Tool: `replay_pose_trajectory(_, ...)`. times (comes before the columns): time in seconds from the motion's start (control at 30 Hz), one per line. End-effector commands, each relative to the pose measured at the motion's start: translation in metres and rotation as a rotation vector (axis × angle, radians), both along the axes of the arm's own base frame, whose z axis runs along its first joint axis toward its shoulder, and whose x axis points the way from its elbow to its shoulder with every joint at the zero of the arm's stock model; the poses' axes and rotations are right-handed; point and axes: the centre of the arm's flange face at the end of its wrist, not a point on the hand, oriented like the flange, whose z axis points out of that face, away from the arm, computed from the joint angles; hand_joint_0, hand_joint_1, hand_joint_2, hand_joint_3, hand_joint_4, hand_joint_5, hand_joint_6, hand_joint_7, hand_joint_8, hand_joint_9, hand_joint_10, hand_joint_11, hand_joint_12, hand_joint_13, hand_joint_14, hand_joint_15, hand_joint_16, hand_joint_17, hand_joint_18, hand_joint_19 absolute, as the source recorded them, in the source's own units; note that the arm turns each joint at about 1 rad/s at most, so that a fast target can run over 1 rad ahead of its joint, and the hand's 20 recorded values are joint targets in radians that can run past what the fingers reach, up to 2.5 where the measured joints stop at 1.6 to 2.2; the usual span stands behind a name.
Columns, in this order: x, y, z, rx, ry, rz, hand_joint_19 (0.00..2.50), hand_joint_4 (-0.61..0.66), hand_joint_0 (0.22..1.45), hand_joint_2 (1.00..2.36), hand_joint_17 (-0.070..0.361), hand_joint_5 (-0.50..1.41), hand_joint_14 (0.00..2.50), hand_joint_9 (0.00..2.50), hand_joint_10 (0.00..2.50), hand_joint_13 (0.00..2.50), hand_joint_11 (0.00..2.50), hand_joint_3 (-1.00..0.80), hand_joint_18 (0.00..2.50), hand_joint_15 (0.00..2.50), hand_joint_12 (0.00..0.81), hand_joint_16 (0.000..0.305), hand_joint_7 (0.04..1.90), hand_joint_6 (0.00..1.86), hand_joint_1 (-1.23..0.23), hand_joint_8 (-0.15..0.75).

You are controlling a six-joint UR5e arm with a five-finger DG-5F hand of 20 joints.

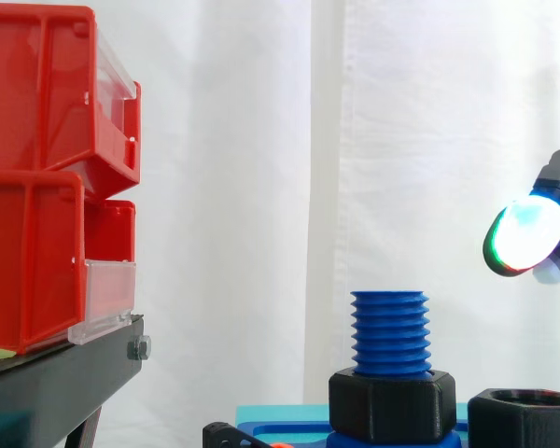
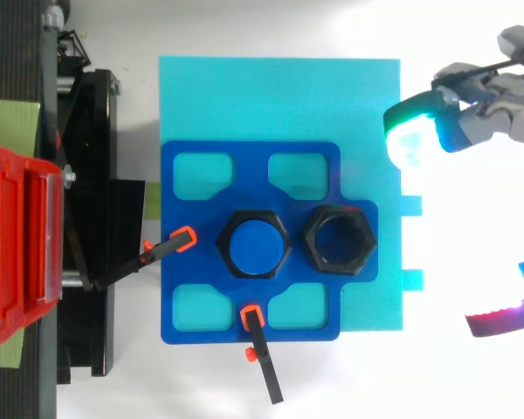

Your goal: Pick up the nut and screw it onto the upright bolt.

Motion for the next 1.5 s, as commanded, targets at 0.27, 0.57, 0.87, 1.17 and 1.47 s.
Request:
replay_pose_trajectory(0.27,0.003,0.016,-0.003,-0.045,-0.015,-0.053,0.0,0.18,0.47,1.0,0.104,-0.26,0.0,0.3,0.0,0.36,0.0,-0.5,0.16,0.0,0.384,0.046,0.67,0.5,-0.86,0.287)
replay_pose_trajectory(0.57,0.006,0.035,-0.006,-0.037,-0.039,-0.064,0.0,0.18,0.47,1.0,0.105,-0.26,0.0,0.3,0.0,0.36,0.0,-0.5,0.16,0.0,0.384,0.047,0.67,0.5,-0.84,0.288)
replay_pose_trajectory(0.87,0.006,0.056,-0.003,-0.051,-0.064,-0.083,0.0,0.18,0.47,1.0,0.104,-0.26,0.0,0.31,0.0,0.36,0.0,-0.5,0.15,0.0,0.383,0.046,0.67,0.5,-0.82,0.289)
replay_pose_trajectory(1.17,0.014,0.077,-0.04,-0.062,-0.031,-0.089,0.0,0.19,0.47,1.0,0.105,-0.25,0.0,0.31,0.0,0.37,0.0,-0.5,0.17,0.0,0.387,0.047,0.67,0.5,-0.81,0.291)
replay_pose_trajectory(1.47,0.021,0.084,-0.056,-0.043,-0.053,-0.113,0.0,0.19,0.46,1.0,0.106,-0.25,0.0,0.32,0.0,0.38,0.0,-0.5,0.18,0.0,0.394,0.047,0.67,0.5,-0.78,0.293)
